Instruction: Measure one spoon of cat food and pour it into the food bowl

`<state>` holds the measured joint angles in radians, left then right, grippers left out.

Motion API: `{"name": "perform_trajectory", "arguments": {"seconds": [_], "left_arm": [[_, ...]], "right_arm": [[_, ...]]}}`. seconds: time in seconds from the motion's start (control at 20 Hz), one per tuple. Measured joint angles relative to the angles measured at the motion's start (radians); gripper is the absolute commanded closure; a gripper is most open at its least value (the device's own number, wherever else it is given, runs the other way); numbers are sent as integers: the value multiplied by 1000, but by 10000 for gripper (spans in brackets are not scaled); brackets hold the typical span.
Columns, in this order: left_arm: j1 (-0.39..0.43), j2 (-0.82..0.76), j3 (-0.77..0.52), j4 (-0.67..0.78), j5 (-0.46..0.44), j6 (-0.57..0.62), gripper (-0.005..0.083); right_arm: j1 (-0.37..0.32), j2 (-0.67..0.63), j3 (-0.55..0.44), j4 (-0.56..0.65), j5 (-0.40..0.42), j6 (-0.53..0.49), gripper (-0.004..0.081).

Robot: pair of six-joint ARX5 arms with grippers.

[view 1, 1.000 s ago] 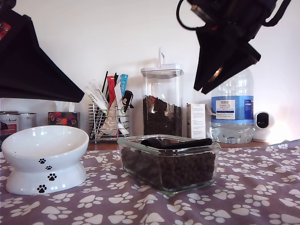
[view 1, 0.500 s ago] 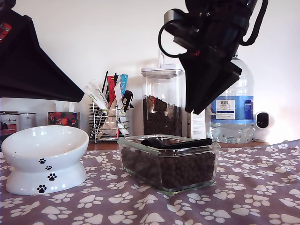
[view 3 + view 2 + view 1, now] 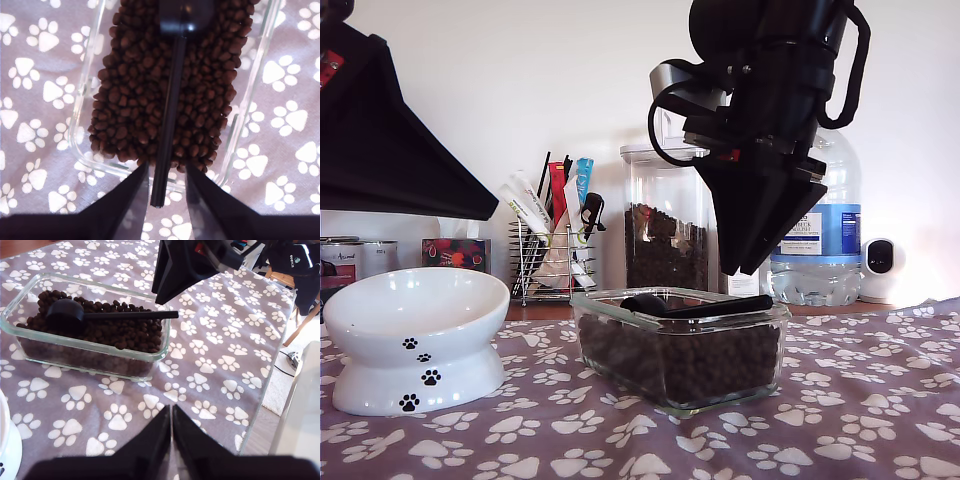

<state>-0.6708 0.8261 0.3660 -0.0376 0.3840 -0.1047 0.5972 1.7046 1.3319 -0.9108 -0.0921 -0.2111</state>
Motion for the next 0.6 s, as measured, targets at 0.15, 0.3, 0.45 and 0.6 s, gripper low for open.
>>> {"name": "perform_trajectory", "arguments": {"seconds": [0.15, 0.3, 0.45, 0.6], "left_arm": [[0, 0, 0, 0, 0, 0, 793], [0, 0, 0, 0, 0, 0, 793], [0, 0, 0, 0, 0, 0, 793], [0, 0, 0, 0, 0, 0, 793]], "right_arm": [[0, 0, 0, 0, 2, 0, 568], [0, 0, 0, -3, 2, 0, 568], [0, 16, 0, -9, 2, 0, 568], [0, 64, 2, -14, 18, 0, 569]]}}
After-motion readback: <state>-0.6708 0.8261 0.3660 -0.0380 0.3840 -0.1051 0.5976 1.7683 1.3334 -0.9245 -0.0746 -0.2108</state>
